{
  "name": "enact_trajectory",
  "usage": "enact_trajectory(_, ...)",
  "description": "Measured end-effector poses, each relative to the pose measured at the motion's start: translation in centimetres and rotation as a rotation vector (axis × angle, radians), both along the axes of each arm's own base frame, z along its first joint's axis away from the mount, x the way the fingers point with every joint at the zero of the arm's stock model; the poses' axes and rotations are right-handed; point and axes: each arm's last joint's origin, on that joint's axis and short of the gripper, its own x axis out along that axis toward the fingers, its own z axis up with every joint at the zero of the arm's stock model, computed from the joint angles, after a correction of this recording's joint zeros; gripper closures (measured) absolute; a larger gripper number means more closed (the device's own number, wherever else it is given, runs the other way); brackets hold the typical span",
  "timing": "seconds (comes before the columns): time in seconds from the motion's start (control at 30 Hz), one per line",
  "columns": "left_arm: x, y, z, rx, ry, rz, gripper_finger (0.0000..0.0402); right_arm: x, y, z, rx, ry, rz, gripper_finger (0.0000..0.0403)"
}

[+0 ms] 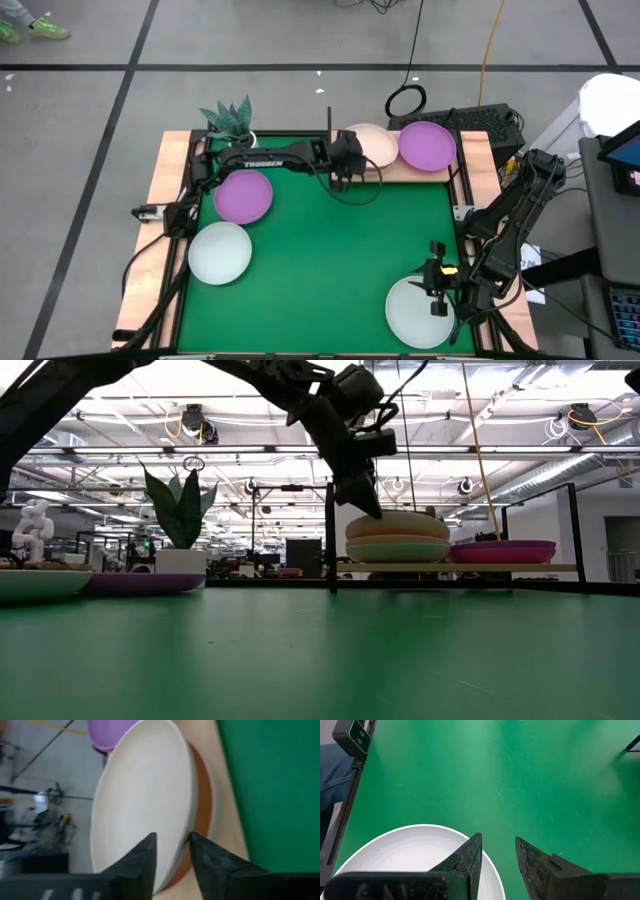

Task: Place and stack plates onto a shelf
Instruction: Stack the white plate on the light orange plate on the shelf, then stack the right light blue plate on the purple plate on the shelf

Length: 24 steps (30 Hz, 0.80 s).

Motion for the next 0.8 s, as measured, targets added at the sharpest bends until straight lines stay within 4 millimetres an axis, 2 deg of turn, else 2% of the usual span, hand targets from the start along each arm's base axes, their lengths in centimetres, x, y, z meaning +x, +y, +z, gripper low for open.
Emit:
enact_trajectory(0.13, -0.1, -1.6, 1.1, 0.05, -0.006, 0.03, 0.0242, 0.0, 0.0, 0.0, -0.01, 0.0, 0.014, 0.0303)
enact_trajectory(0.33, -1.9, -6.8, 5.0, 0.009, -0.025, 0.026, 0.0232, 0.0, 0.0, 0.0, -0.03, 0.002, 0.036, 0.0303)
enact_trajectory(0.53, -5.6, -12.7, 8.4, -0.169, -0.028, 0.097, 0.0231, 0.3, 0.9, 0.1, 0.091, 0.033, 0.077, 0.0303)
enact_trajectory(0.67, -8.1, -16.7, 9.4, -0.247, 0.04, 0.109, 0.0231, 0.9, 2.3, 0.0, 0.177, 0.032, 0.154, 0.0303)
enact_trajectory(0.8, -10.0, -20.1, 9.6, -0.284, 0.095, 0.109, 0.0231, 1.4, 3.5, -1.0, 0.249, 0.104, 0.199, 0.0303)
